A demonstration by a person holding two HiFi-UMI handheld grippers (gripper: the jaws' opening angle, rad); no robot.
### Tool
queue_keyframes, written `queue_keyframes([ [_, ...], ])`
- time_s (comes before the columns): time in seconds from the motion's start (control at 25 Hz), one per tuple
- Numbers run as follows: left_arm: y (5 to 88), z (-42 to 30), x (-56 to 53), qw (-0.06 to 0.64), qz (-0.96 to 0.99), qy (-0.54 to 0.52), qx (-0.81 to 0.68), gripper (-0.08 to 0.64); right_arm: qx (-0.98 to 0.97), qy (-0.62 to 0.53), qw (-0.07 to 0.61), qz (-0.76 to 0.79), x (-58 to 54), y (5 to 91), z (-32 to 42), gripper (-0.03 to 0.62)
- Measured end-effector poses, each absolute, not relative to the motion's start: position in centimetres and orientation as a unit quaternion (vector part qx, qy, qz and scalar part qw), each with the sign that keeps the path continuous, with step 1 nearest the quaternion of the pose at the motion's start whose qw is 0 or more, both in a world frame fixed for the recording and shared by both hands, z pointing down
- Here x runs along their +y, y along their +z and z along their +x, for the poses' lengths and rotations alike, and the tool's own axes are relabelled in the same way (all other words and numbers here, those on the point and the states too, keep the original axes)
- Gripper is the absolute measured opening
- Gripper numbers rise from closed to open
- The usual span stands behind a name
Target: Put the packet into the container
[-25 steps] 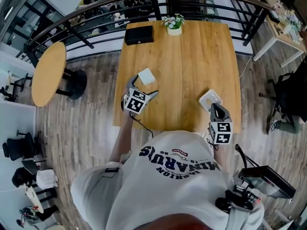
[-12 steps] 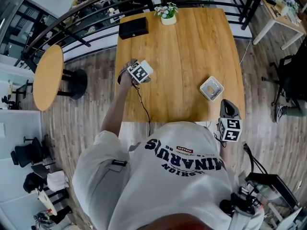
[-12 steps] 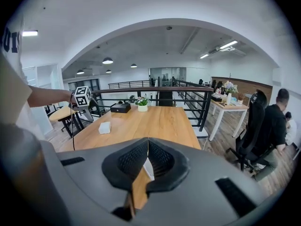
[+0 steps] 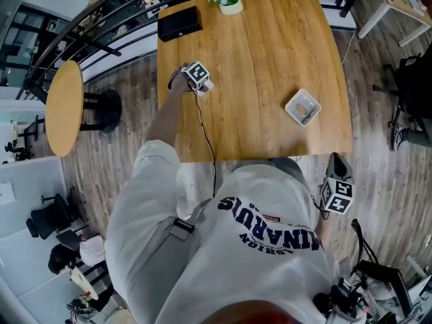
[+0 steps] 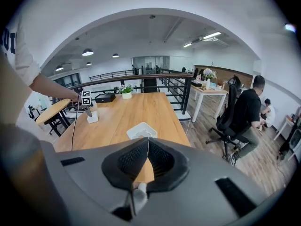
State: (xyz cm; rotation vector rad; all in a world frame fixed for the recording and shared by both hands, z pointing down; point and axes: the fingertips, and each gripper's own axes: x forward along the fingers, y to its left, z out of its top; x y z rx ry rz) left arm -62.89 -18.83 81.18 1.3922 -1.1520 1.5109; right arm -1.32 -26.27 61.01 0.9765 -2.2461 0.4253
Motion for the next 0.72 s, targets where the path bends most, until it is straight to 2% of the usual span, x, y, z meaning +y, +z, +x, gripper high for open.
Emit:
queue_keyframes([
  [0.12, 83.6, -64.5, -18.0, 0.410, 0.522, 0.592, -0.457, 0.594, -0.850, 0.170, 0.324, 0.378, -25.5, 61.4, -0.9, 0.009],
  [0.4, 86.1, -64.3, -18.0, 0.409, 0.522, 0.592, -0.458, 0.594, -0.846, 0.176, 0.326, 0.383, -25.2, 61.4, -1.0, 0.009],
  [0.6, 86.4, -63.6, -16.8, 0.453, 0.510, 0.589, -0.434, 0.591, -0.850, 0.171, 0.325, 0.376, -25.5, 61.1, -1.7, 0.009],
  [0.64, 86.1, -64.0, -16.4, 0.459, 0.494, 0.600, -0.431, 0.389, -0.851, 0.169, 0.324, 0.376, -25.6, 61.0, -1.8, 0.009],
  [0.72, 85.4, -64.4, -16.0, 0.458, 0.479, 0.614, -0.429, 0.358, -0.854, 0.167, 0.321, 0.374, -25.6, 60.8, -2.0, 0.009],
])
